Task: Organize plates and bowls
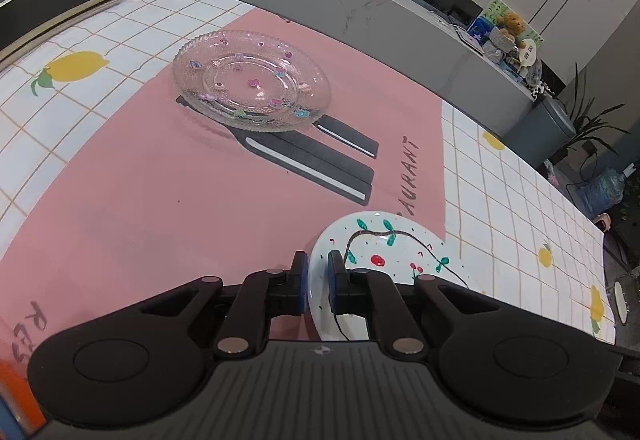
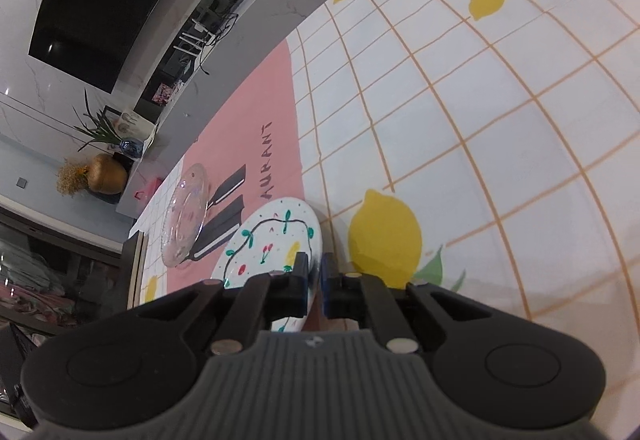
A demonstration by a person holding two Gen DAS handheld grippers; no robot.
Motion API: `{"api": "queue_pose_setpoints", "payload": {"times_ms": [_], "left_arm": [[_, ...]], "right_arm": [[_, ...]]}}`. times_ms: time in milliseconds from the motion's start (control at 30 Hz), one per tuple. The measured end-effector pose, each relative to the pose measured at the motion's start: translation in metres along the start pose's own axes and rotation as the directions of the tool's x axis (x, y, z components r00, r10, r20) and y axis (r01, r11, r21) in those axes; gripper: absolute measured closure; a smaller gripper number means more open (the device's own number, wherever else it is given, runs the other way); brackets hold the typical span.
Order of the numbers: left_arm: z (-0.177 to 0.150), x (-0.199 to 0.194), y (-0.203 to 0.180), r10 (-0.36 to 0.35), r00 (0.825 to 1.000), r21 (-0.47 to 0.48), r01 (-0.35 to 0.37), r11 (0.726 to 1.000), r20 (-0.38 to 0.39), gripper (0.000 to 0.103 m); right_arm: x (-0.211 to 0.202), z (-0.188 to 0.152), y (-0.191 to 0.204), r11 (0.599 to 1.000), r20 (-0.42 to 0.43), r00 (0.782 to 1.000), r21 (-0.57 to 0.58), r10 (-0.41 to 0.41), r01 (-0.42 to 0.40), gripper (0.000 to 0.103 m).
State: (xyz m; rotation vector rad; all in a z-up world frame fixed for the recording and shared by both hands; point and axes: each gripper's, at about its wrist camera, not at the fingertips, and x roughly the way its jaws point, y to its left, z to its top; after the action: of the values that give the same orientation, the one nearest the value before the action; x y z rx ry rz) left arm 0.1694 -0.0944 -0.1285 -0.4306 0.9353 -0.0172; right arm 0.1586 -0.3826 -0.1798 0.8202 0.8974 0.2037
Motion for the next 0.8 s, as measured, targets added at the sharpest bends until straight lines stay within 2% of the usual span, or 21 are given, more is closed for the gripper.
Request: {"api": "queue_pose_setpoints", "payload": {"times_ms": [333, 800], "left_arm": [[-0.016, -0.040, -0.007, -0.004, 1.000, 0.066, 0.002, 0.998, 0.026, 0.092], [-0.054, -0.092, 0.001, -0.065, 0.998, 0.097, 0.065, 0.993, 0.003, 0.092]], "right_arm": [[-0.040, -0.028, 0.001, 0.997, 0.052, 0.996, 0.027, 0.067, -0.069, 0.099], [-0.101, -0.086, -0.004, 0.996, 0.086, 0.993, 0.028, 0.080, -0.082, 0.099]]}}
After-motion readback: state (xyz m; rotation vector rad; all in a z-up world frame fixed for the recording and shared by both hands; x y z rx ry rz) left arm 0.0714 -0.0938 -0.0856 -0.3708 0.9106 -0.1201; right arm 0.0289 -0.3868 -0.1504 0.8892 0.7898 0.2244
